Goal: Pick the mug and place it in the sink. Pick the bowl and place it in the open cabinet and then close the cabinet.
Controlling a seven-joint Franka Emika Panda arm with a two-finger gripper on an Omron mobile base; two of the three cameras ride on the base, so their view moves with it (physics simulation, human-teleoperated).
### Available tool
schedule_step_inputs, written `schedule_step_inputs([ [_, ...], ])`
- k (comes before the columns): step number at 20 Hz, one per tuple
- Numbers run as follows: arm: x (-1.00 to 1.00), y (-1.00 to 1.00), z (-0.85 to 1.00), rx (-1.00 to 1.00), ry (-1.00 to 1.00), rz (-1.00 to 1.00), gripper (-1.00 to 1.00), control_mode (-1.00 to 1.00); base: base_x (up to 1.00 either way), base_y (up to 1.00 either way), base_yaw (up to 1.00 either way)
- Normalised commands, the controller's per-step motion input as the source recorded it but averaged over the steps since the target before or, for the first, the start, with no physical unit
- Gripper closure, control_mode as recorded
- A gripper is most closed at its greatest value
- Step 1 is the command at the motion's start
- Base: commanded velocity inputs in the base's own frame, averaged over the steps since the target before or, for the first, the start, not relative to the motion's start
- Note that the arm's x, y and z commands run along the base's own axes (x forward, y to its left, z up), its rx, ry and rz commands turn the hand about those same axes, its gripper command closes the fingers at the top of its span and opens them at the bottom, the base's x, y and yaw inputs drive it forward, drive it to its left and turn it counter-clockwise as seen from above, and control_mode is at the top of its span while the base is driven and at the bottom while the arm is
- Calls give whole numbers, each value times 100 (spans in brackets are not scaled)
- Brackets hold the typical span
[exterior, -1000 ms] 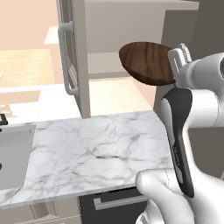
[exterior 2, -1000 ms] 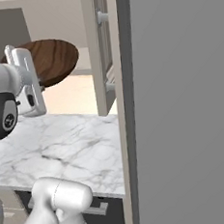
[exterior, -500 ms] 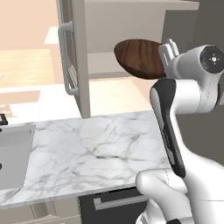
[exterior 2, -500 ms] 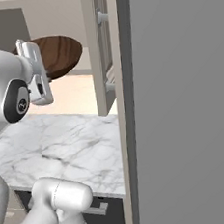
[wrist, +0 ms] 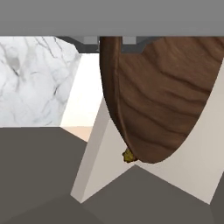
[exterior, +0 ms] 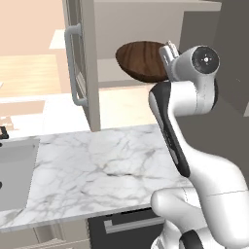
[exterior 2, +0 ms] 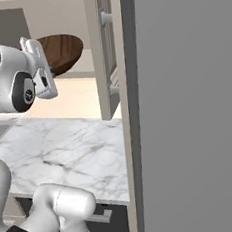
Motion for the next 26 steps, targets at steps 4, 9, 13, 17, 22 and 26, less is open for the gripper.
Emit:
schedule_step_inputs([
  [4,58,7,1,-3,0,0,100,-100,0,0,0],
  [9,45,0,6,0,0,0,100,-100,0,0,0],
  [13,45,0,0,0,0,0,100,-100,0,0,0],
  [17,46,0,0,0,3,0,100,-100,0,0,0],
  [22,42,2,0,0,10,0,100,-100,0,0,0],
  [26,31,1,0,0,7,0,100,-100,0,0,0],
])
